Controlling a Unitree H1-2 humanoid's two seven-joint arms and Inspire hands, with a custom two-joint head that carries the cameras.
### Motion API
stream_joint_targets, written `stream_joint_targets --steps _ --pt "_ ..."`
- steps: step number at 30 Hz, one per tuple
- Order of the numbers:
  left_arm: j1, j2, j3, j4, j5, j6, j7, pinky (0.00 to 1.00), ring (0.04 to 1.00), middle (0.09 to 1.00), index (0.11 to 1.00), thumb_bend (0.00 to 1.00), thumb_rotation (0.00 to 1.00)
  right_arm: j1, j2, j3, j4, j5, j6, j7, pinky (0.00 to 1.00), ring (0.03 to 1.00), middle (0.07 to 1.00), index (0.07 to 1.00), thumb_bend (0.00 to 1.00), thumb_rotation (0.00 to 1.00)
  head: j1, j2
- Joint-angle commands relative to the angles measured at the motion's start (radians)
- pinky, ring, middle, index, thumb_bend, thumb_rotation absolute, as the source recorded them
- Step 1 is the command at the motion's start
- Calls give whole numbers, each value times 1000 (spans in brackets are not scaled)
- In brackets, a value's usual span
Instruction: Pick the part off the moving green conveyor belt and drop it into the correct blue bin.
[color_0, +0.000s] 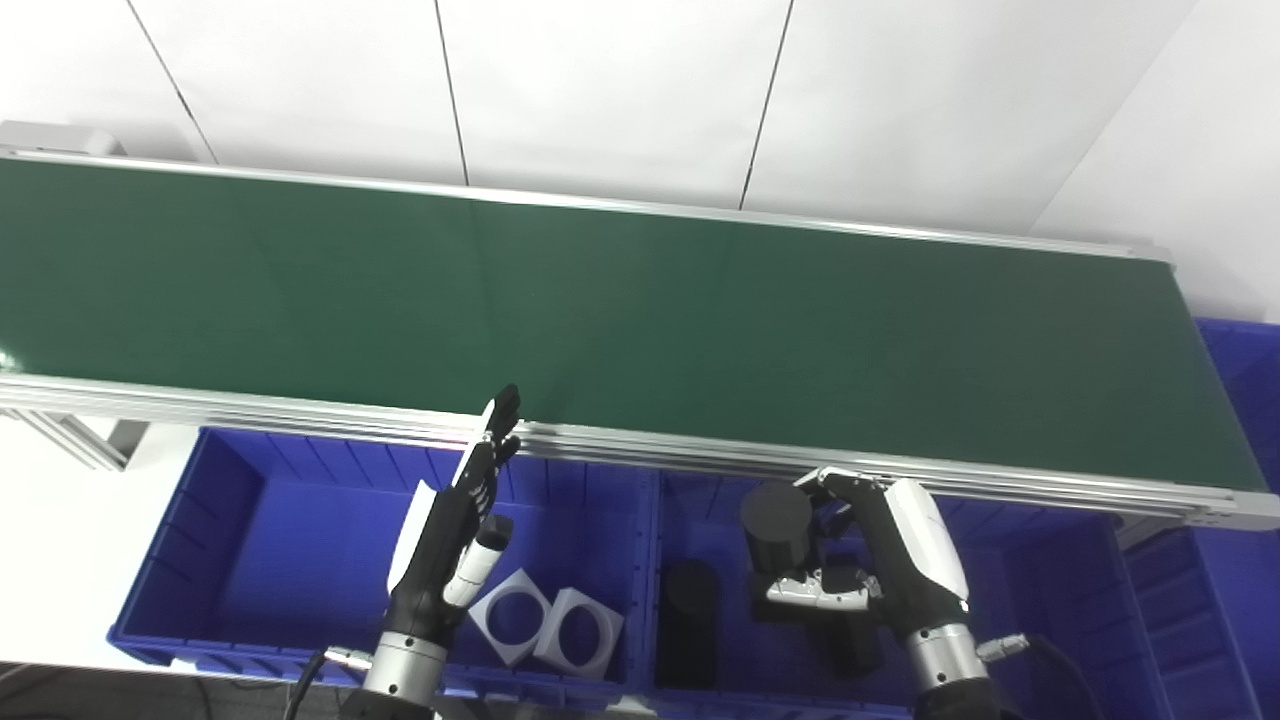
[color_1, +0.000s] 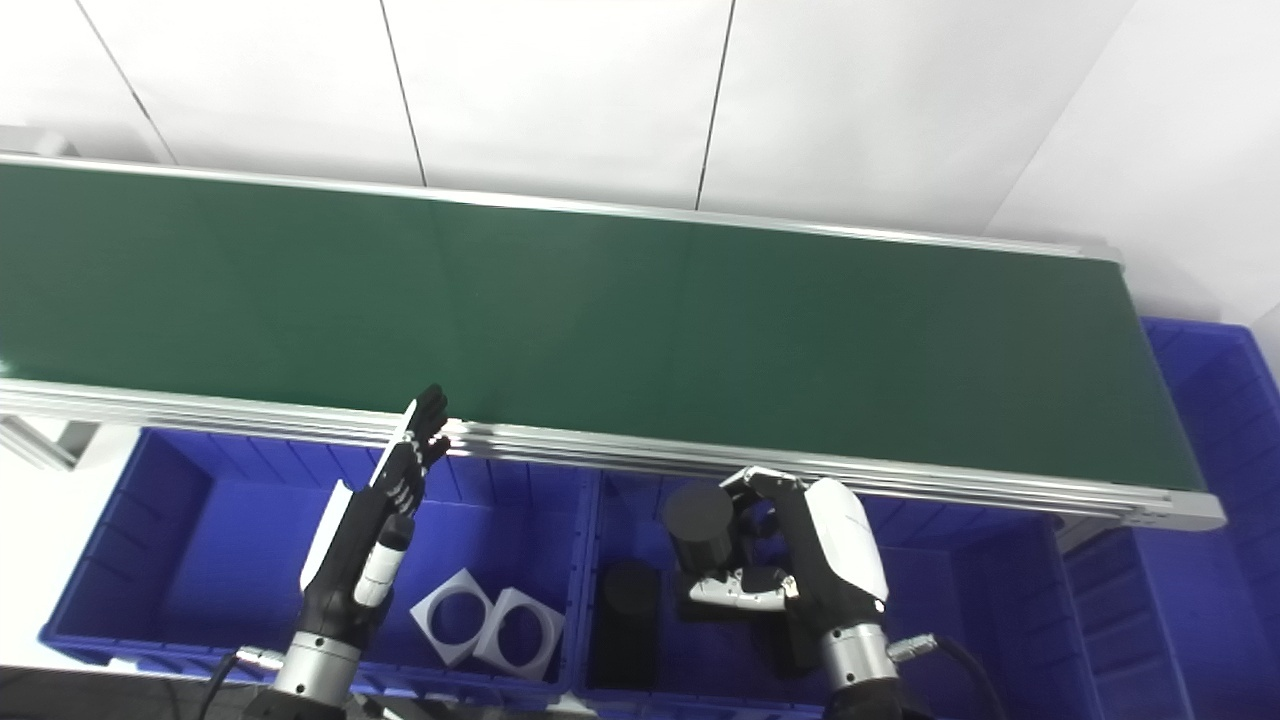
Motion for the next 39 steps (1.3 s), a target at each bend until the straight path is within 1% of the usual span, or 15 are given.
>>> stream_joint_targets --steps 1,4,5,6,8,10,11,13,14,15,17,24,30,35,39 --pt "-2 -6 2 -31 6 -5 -10 965 994 1000 982 797 1000 -19 -14 16 -28 -55 19 11 471 483 485 476 516 0 0 1" --pt "2 -13 9 -29 0 -9 -8 950 987 996 975 799 1000 -26 -24 35 -23 -120 51 39 564 518 501 446 511 0 -1 6" --pt "3 -15 11 -31 1 -9 -7 941 984 995 977 796 1000 -27 -26 41 -24 -141 66 51 634 483 523 454 512 0 -2 6" --pt "5 -16 12 -32 1 -8 -8 940 984 995 977 796 1000 -27 -27 46 -28 -162 82 61 641 480 525 454 512 0 -4 7" --pt "7 -19 16 -31 -3 -13 -8 939 983 994 976 792 1000 -27 -28 55 -34 -198 106 79 720 635 535 456 515 0 -6 7" --pt "8 -21 19 -29 -8 -18 -8 937 981 992 975 791 1000 -27 -30 63 -43 -233 134 100 765 709 542 458 515 0 -8 8" --pt "7 -22 20 -29 -10 -20 -8 935 977 992 974 800 1000 -26 -31 67 -48 -250 150 111 816 755 647 481 510 83 -8 8" --pt "7 -21 21 -30 -13 -21 -11 933 976 992 974 810 1000 -24 -31 73 -61 -281 176 135 871 801 734 495 507 138 -9 8" --pt "10 -20 22 -34 -11 -17 -11 933 976 992 975 810 1000 -18 -26 74 -76 -296 196 148 873 803 738 496 507 140 -13 9" --pt "12 -20 22 -37 -10 -15 -11 936 976 993 975 816 1000 -12 -21 75 -91 -310 213 160 912 841 778 615 560 258 -15 9" --pt "15 -20 24 -42 -12 -9 -11 936 975 993 975 815 1000 0 -11 75 -114 -331 238 177 953 882 820 724 609 386 -17 11" --pt "16 -10 25 -44 -23 -15 -24 944 980 998 979 802 1000 36 8 73 -158 -368 272 190 999 964 909 862 693 586 -19 13" --pt "18 -9 32 -45 -28 -11 -32 943 981 997 976 807 1000 59 26 61 -186 -307 245 162 1000 976 936 905 714 585 -18 15" --pt "21 -9 34 -51 -22 -4 -34 944 978 995 975 813 1000 85 53 51 -226 -194 209 129 897 969 977 975 706 568 -17 14" --pt "20 -4 34 -51 -25 -9 -42 951 987 1000 978 809 1000 131 93 31 -220 77 58 72 839 935 955 960 708 612 -16 13"
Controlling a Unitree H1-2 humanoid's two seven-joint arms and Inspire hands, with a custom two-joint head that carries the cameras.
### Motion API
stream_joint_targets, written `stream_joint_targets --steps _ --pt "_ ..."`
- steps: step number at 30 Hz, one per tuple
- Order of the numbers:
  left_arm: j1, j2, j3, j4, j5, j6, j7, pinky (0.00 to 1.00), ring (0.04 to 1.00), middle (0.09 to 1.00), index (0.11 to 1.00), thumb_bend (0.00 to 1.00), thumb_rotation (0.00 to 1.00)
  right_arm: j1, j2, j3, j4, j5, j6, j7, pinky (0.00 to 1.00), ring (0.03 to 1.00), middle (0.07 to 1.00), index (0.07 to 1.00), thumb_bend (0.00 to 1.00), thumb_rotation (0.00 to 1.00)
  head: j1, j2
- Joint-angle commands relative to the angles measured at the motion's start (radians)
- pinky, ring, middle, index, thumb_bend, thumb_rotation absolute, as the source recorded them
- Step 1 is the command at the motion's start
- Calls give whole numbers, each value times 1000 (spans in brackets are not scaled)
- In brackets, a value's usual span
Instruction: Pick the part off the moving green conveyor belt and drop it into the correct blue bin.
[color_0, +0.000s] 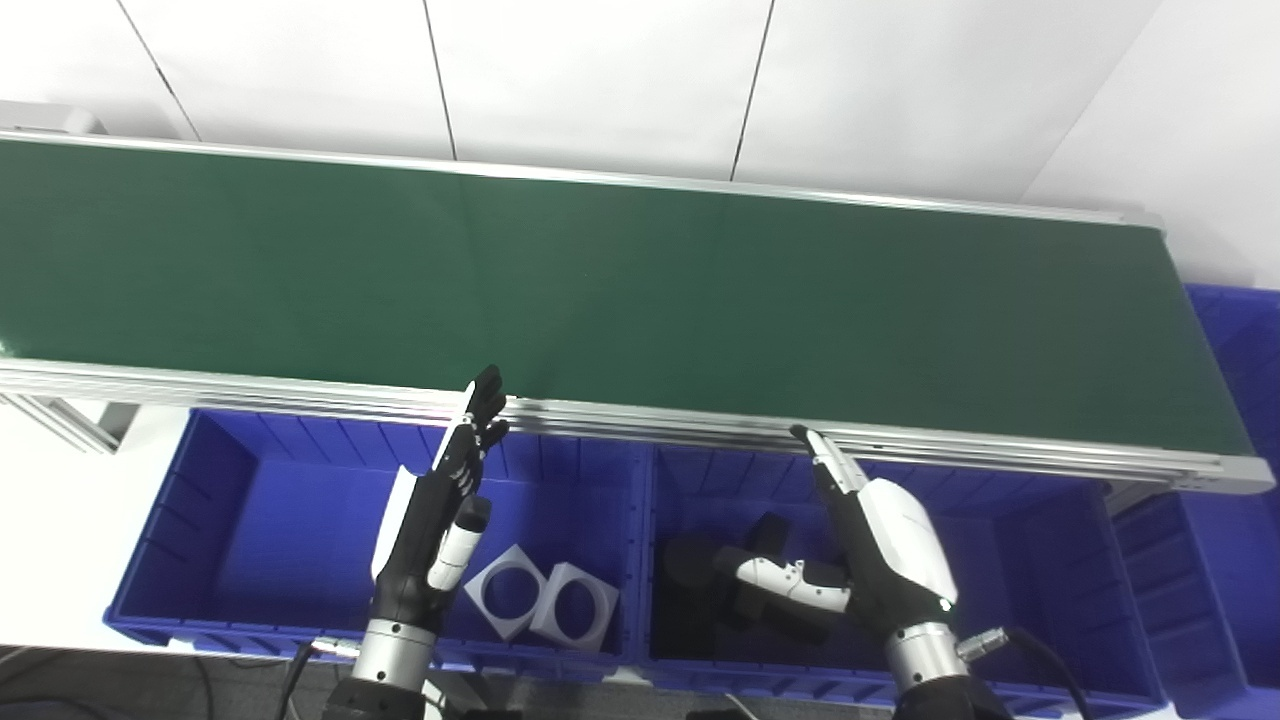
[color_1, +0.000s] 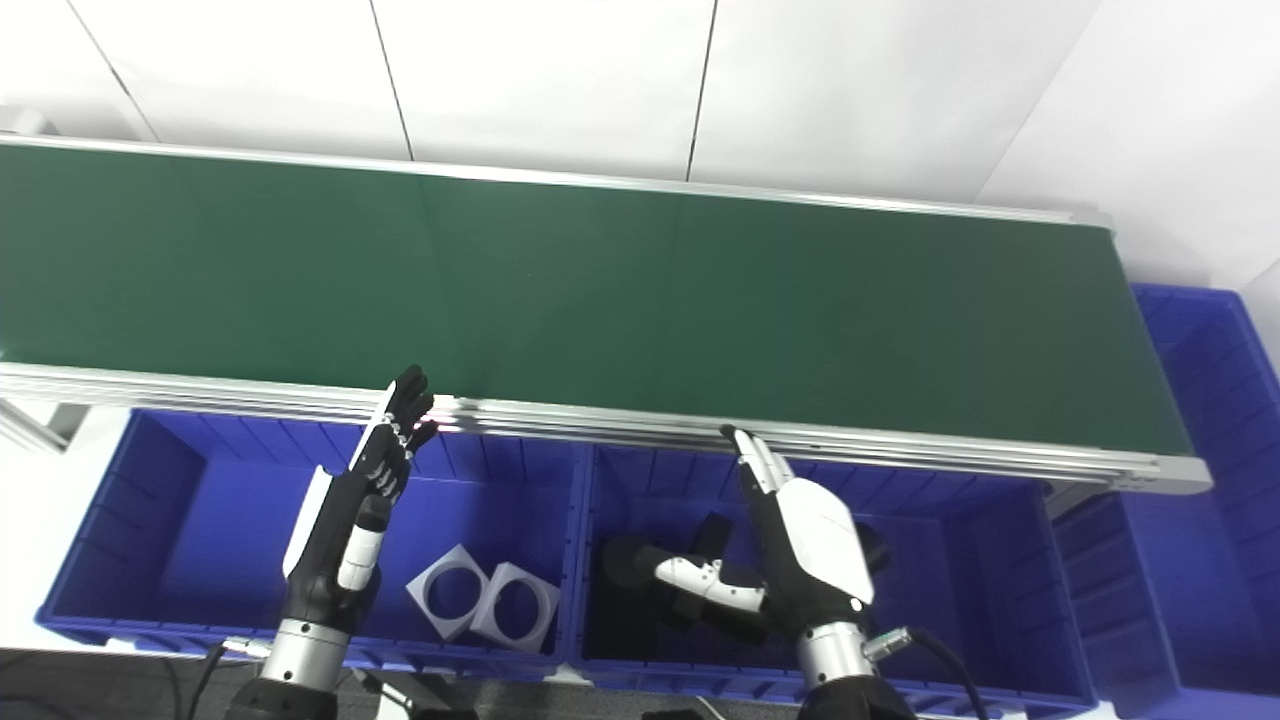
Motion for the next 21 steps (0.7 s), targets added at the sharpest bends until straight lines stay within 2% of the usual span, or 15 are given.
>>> stream_joint_targets --steps 1,2,5,6,8,12,13,18,21 --pt "-8 6 3 -28 -1 -11 -13 950 987 1000 978 809 1000 26 23 -1 -22 120 -115 -41 844 937 955 954 709 621 3 -2" --pt "-9 6 3 -28 0 -12 -14 948 985 999 976 815 1000 33 28 3 -20 143 -127 -43 860 937 955 965 738 701 3 -2" --pt "-9 7 3 -29 -1 -10 -18 956 988 1000 977 815 1000 46 50 13 -12 221 -133 -34 890 941 952 986 790 810 4 -2" --pt "-9 7 4 -29 -2 -9 -19 956 988 1000 977 815 1000 46 51 14 -11 230 -133 -34 891 941 952 986 792 813 4 -2" --pt "-9 9 4 -28 3 -12 -19 955 990 1000 978 812 1000 45 61 13 15 316 -172 -27 913 949 952 989 811 857 3 -3" --pt "-8 10 4 -29 12 -8 -21 957 991 1000 978 820 1000 40 74 4 43 444 -202 -15 937 967 959 989 838 880 1 -5" --pt "-7 10 3 -30 18 -5 -20 958 991 1000 978 817 1000 37 77 0 56 470 -218 -16 927 973 971 996 800 890 1 -5" --pt "-11 8 4 -24 25 -5 -19 955 992 999 975 808 1000 17 89 -27 133 579 -316 -17 992 990 977 1000 796 922 0 -12" --pt "-13 9 3 -19 24 -10 -21 959 996 1000 977 802 1000 12 90 -36 157 597 -351 -18 997 990 979 1000 809 936 -1 -15"
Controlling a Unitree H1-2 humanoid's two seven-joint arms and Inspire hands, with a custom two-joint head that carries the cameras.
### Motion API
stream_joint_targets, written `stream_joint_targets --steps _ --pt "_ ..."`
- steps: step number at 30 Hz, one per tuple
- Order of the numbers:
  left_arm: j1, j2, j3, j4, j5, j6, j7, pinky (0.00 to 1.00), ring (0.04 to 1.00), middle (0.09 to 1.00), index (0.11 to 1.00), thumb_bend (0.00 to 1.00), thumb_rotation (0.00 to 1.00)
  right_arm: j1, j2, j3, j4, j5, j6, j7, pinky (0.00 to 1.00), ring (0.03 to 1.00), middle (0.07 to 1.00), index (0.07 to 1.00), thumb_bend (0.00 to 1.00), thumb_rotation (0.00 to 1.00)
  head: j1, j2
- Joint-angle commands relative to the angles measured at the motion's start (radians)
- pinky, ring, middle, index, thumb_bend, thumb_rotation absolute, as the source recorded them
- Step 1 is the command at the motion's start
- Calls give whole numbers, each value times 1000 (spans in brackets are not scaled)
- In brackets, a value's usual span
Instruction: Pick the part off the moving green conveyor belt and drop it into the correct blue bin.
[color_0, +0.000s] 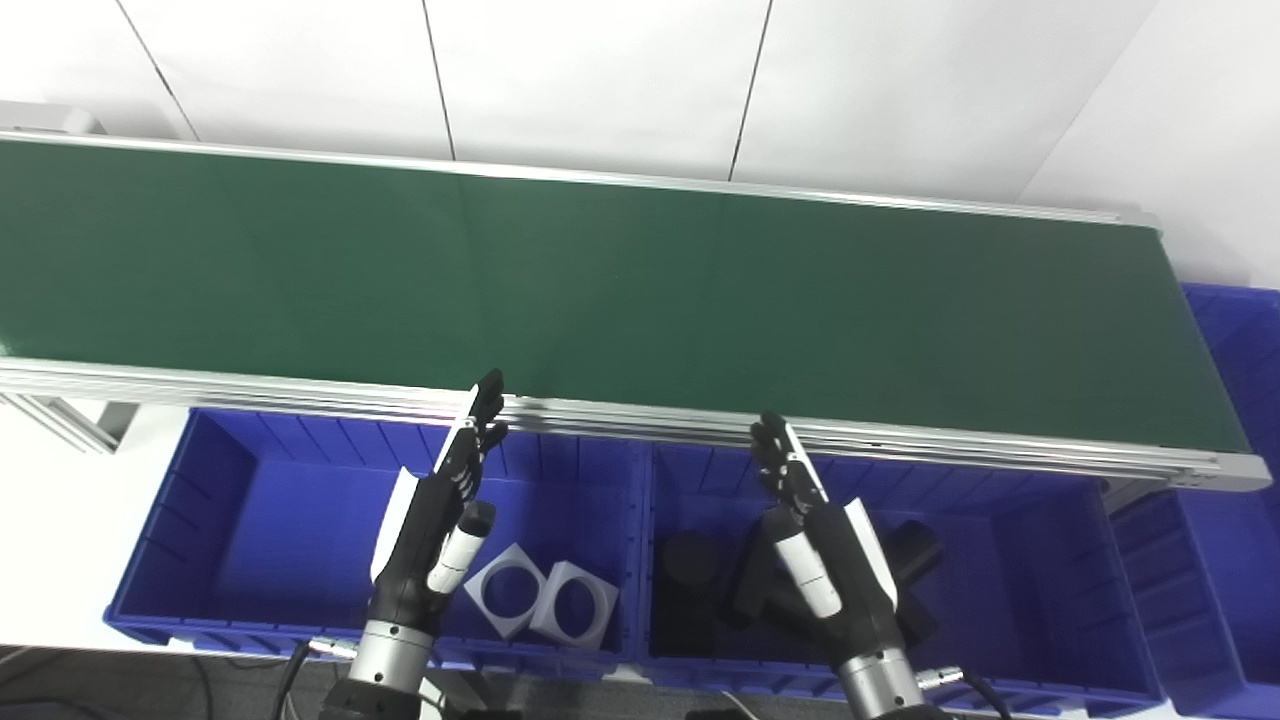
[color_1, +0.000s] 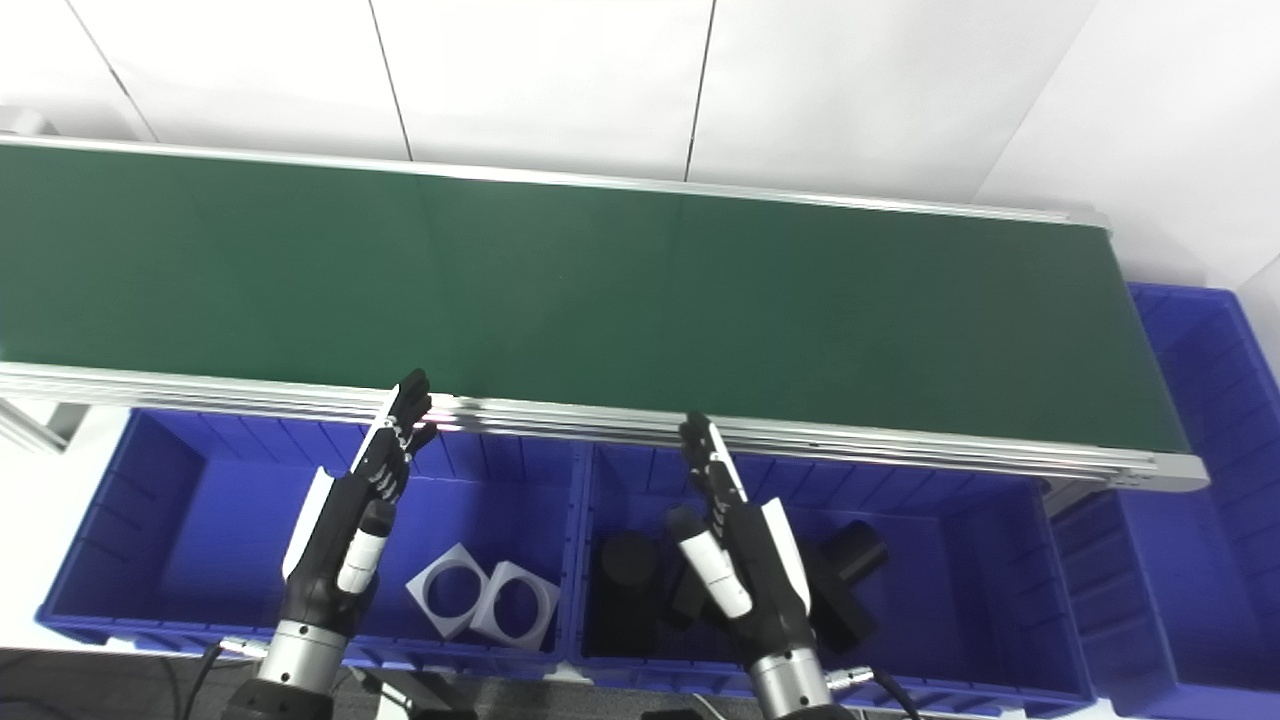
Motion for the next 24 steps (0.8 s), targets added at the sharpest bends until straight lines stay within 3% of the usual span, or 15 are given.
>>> stream_joint_targets --steps 1,4,6,7,10,16,24 --pt "-14 2 0 -12 -2 -20 -10 959 996 1000 977 799 1000 -7 21 -15 12 40 -117 -10 996 987 978 1000 810 941 0 -15" --pt "-15 0 0 0 -6 -27 -9 954 992 999 977 804 1000 -7 46 -36 62 88 -207 -20 967 966 968 995 790 912 1 -20" --pt "-15 0 0 2 -7 -30 -10 954 993 1000 977 805 1000 -7 50 -42 74 94 -230 -17 969 967 971 997 785 917 1 -20" --pt "-16 2 -1 14 -8 -40 -10 954 993 1000 977 805 1000 -9 59 -49 96 107 -265 -19 969 968 972 998 784 919 -9 -55" --pt "-15 5 -2 45 -16 -68 -13 956 993 1000 977 811 1000 -10 82 -68 150 135 -354 -26 997 988 986 1000 671 897 -7 -88" --pt "-10 3 -6 75 2 -101 -4 951 992 1000 981 809 1000 -3 100 -97 177 74 -371 -57 1000 986 986 1000 634 931 2 -139" --pt "-7 10 -17 98 -11 -108 2 952 993 1000 980 799 1000 5 109 -99 193 -8 -371 -138 988 948 953 986 583 952 7 -178"
